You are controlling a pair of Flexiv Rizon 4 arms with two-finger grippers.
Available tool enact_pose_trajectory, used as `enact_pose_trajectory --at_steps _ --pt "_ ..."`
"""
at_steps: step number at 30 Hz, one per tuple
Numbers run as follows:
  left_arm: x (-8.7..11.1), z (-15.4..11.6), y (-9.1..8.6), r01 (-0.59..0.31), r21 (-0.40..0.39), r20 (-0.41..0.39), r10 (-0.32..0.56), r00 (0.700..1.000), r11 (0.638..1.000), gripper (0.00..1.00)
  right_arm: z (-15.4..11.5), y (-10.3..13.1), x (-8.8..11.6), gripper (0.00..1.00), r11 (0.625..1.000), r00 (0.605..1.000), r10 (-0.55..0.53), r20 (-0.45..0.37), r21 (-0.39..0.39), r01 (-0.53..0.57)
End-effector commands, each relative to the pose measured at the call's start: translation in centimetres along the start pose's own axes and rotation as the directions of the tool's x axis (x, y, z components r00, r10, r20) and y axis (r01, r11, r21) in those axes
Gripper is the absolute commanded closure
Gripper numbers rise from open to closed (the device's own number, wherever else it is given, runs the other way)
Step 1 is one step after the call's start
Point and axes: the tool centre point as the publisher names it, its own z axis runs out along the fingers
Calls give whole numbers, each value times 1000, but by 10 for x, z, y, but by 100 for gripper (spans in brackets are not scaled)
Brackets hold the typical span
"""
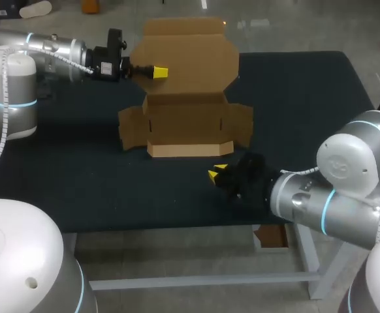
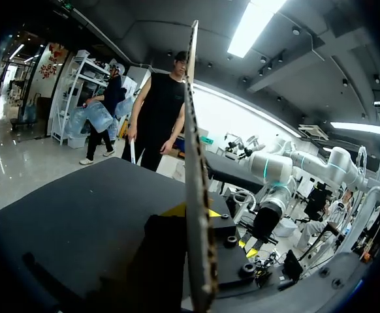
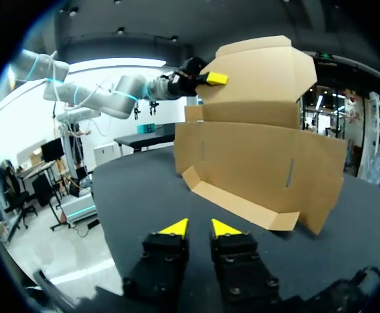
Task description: Assemble the packaging by folding the flat box into shape, placing the metal phone stand inside, and closing the box properly
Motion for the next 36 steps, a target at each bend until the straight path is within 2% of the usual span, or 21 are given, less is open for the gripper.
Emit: enact_pose_trajectory --at_steps 1,15,23,36 --pt "0 0 0 -3 -3 -2 3 1000 1000 100 20 2 4 100 1000 977 -7 214 18 4" --pt "0 0 0 -5 -4 -7 5 1000 1000 100 71 -6 -14 100 1000 950 4 312 20 -10" --pt "0 0 0 -5 -4 -7 5 1000 1000 100 87 -4 -21 100 1000 943 18 333 -1 -18" --pt "0 0 0 -5 -4 -7 5 1000 1000 100 109 -10 -36 100 999 932 30 360 19 -40"
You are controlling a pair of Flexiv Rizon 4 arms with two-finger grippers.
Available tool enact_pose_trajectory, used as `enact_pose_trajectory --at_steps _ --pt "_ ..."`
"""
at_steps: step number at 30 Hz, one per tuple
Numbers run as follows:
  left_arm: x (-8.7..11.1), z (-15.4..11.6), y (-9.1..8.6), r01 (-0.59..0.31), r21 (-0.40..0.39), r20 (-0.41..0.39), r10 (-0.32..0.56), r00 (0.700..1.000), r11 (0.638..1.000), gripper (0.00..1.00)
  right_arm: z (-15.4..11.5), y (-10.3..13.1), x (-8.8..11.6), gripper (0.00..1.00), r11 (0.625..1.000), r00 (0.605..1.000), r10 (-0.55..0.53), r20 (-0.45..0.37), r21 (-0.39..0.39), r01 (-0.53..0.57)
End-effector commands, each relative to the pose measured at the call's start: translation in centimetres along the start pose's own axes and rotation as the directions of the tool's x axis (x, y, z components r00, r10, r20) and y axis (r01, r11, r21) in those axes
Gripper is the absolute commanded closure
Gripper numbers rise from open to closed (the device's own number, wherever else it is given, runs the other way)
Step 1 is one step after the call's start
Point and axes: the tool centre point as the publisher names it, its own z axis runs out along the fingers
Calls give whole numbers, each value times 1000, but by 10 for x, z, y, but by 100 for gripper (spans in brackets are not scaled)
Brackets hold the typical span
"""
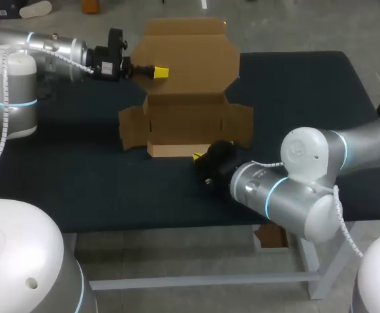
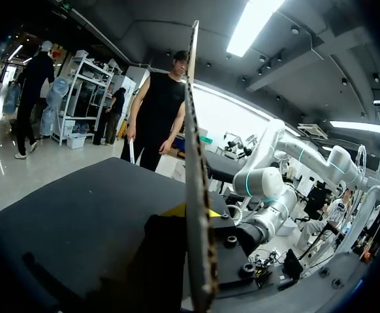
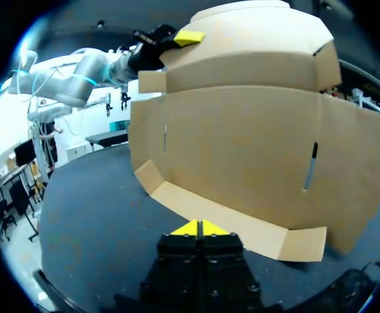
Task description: Assemble the packaging by folding the flat box into shape, placing the metal phone stand inside, and closing the box properly
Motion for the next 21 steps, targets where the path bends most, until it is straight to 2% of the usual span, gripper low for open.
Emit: enact_pose_trajectory --at_steps 1,21 --pt "0 -1 1 0 -1 -3 0 1000 1000 100 10 -2 3 100 1000 982 -2 187 4 2" --pt "0 -1 1 0 -1 -3 0 1000 1000 100 28 -6 -10 100 1000 979 23 204 -2 -23"
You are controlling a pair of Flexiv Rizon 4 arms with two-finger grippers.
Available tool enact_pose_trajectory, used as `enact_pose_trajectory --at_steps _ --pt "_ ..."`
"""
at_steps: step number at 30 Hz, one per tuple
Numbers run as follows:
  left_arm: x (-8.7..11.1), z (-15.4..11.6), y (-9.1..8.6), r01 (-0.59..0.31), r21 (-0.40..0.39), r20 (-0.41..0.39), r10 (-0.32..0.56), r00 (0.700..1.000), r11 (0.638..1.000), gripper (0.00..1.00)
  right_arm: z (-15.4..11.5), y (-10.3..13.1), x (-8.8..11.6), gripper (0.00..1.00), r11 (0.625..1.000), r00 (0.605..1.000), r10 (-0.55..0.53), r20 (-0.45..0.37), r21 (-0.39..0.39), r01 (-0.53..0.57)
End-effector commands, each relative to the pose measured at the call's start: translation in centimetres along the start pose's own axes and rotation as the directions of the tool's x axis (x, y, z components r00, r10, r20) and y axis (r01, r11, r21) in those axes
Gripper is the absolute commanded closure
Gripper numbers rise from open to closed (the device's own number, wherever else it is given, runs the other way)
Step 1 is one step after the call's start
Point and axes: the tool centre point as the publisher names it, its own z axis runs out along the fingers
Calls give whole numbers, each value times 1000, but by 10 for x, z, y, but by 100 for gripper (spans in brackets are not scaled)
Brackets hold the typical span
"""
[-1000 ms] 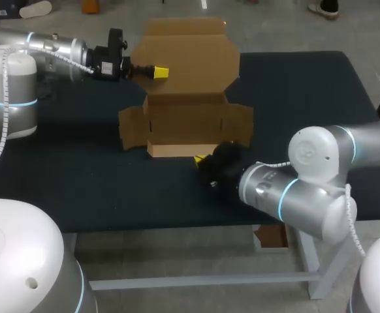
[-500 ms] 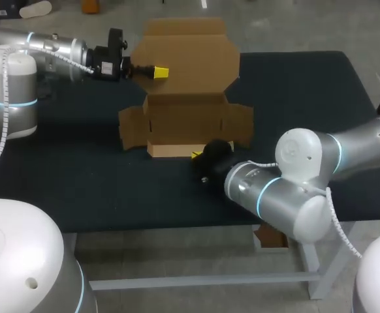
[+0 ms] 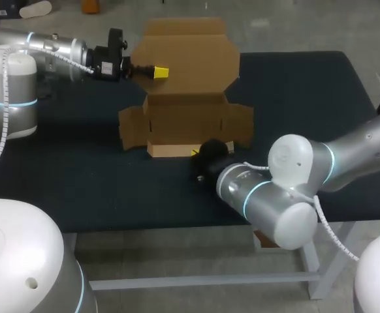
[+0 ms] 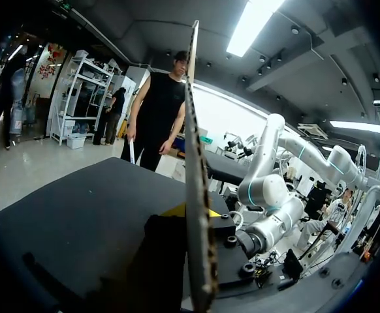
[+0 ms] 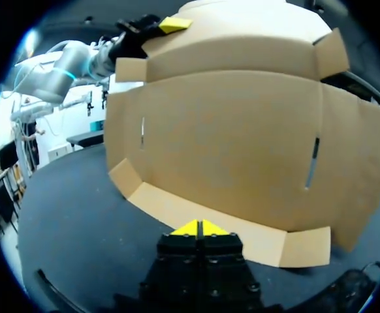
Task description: Assemble the packaging by folding the flat box into shape, placing the metal phone stand inside, and closing the box properly
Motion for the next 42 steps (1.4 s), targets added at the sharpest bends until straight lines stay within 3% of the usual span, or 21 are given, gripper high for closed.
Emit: enact_pose_trajectory --at_steps 1,23,42 --pt "0 -1 1 0 -1 -3 0 1000 1000 100 7 -4 3 100 1000 998 1 67 -3 -1" --pt "0 0 5 1 -6 -9 -1 1000 1000 100 15 -9 -1 100 1000 998 24 55 9 -25" --pt "10 2 29 13 -21 -43 -14 999 1000 100 18 -10 -1 100 999 998 38 44 12 -38"
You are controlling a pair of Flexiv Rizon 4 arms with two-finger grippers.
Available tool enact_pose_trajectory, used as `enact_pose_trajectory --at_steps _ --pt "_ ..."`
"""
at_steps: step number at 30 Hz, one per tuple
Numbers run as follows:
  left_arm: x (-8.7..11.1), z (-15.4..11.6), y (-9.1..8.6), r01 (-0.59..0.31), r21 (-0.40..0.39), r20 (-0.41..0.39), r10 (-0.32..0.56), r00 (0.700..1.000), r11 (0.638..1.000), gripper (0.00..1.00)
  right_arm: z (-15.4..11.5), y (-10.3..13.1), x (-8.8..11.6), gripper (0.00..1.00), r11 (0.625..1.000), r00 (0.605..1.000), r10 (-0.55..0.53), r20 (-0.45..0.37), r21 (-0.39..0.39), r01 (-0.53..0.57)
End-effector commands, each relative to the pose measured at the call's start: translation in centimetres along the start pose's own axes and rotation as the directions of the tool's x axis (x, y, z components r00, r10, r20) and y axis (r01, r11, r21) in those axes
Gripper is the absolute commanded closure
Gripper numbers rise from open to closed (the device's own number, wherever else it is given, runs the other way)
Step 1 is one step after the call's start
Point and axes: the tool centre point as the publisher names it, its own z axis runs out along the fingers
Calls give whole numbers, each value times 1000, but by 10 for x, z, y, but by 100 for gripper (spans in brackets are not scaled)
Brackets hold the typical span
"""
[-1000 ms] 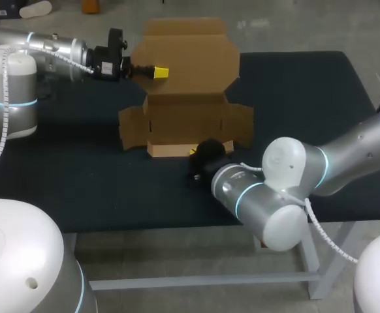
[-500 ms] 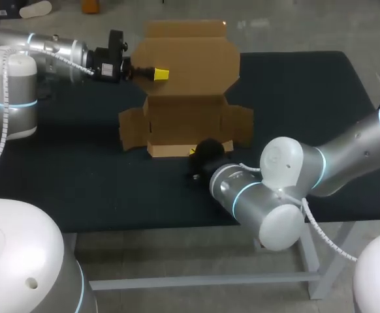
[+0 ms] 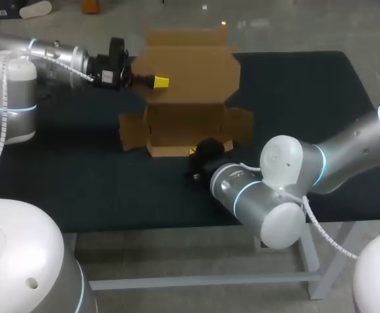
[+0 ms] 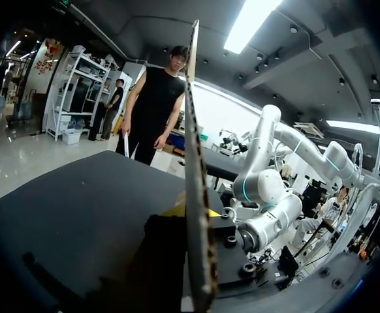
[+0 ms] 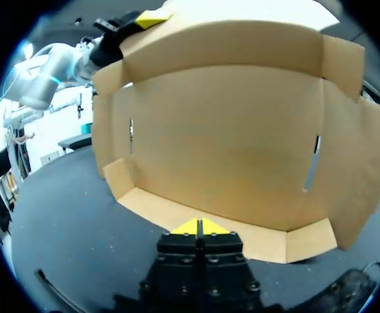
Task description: Assemble the packaging by folding the flat box into shape, placing the metal phone stand inside, and closing the box properly
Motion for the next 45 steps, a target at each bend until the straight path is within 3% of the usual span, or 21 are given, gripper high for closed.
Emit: enact_pose_trajectory --at_steps 1,26,45 --pt "-1 -1 8 4 2 -12 -4 1000 1000 100 6 -6 0 100 1000 1000 -1 0 -1 1" --pt "18 4 37 0 9 -41 0 999 1000 100 6 -6 0 100 1000 1000 -1 0 -1 1" --pt "29 4 41 -49 32 -29 50 998 998 100 6 -6 0 100 1000 1000 -1 0 -1 1"
